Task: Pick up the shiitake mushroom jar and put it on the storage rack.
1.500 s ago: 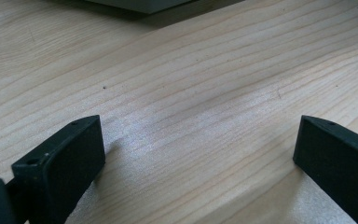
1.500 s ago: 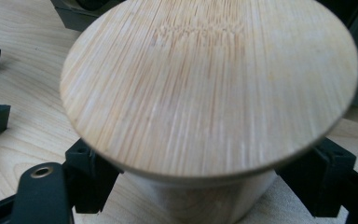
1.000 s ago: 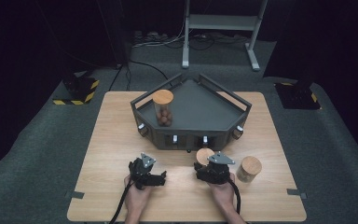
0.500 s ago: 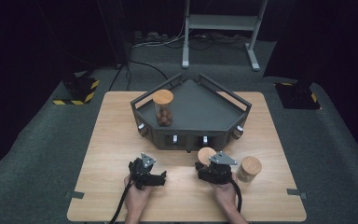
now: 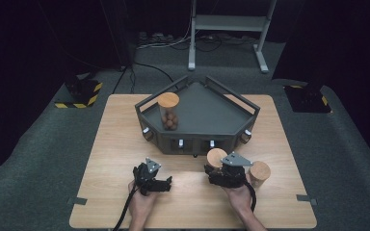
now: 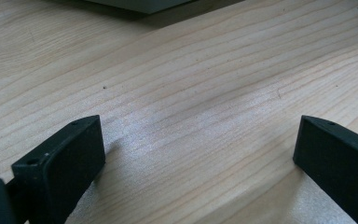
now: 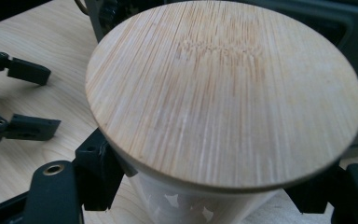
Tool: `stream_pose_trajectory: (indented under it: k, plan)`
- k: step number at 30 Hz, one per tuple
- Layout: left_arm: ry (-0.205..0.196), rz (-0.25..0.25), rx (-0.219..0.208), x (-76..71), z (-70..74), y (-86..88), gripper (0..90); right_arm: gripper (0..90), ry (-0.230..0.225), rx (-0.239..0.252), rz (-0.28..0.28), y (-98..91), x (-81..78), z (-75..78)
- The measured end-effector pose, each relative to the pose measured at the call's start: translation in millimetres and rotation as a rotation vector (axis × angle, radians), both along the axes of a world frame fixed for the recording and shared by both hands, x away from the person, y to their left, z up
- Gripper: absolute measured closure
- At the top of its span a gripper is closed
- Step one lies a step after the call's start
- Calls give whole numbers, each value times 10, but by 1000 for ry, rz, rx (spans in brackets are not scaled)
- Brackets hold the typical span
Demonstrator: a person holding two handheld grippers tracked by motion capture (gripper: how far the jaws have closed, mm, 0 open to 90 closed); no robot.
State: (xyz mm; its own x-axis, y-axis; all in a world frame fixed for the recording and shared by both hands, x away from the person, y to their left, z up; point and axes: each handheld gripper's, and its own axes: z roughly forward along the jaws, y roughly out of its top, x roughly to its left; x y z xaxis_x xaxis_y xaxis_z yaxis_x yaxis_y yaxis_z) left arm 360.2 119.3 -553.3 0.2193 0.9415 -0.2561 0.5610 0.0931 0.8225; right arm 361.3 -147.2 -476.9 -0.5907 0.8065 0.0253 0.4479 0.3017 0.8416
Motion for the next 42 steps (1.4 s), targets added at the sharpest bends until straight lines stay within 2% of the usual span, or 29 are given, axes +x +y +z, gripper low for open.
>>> stream_pose_trajectory:
  k: [7,11,19,26,42]
  plan:
    - [0,0,0,0,0,0,21,258,-9,-9,26,4,-1,232]
    - [0,0,0,0,0,0,21,258,-12,4,38,7,20,362]
    - [0,0,0,0,0,1,21,258,-4,27,59,47,145,588]
    - [0,0,0,0,0,1,21,257,-3,25,67,98,266,773]
    - [0,0,0,0,0,1,21,257,-4,27,48,189,477,1029]
